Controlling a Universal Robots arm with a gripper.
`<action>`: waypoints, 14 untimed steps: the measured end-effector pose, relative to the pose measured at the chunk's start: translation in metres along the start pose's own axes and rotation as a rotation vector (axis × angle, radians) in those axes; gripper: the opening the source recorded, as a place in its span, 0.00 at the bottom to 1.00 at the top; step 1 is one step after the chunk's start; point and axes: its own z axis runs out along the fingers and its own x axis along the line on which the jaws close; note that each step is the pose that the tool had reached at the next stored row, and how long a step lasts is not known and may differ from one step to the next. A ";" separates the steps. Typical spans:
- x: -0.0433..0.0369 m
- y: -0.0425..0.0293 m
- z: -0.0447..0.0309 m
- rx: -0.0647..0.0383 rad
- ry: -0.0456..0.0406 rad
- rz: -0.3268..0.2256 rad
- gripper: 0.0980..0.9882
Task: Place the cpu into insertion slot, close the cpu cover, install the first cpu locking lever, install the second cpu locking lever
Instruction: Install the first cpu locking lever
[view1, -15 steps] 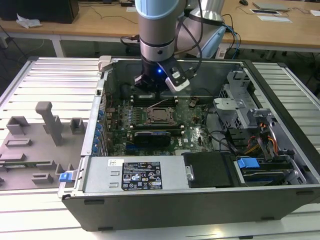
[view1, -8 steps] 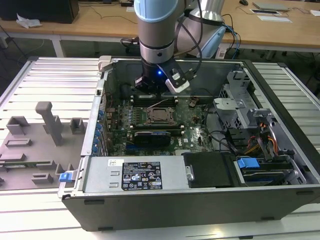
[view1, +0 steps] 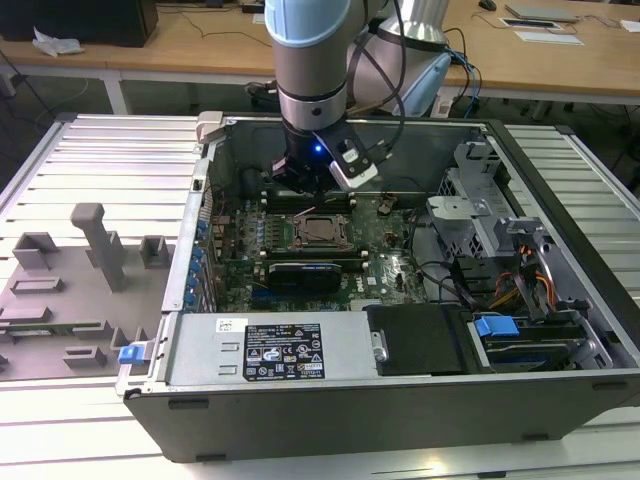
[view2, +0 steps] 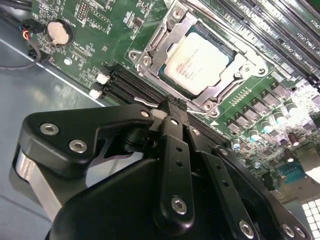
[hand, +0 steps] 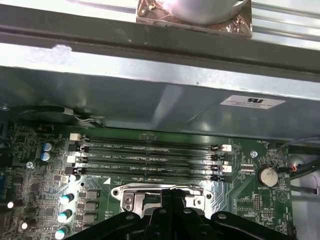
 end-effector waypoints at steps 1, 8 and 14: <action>0.0000 0.0013 0.0012 0.005 -0.0012 0.003 0.01; -0.0012 0.0115 0.0075 0.027 -0.0021 0.010 0.01; -0.0010 0.0134 0.0109 0.045 -0.0129 0.025 0.01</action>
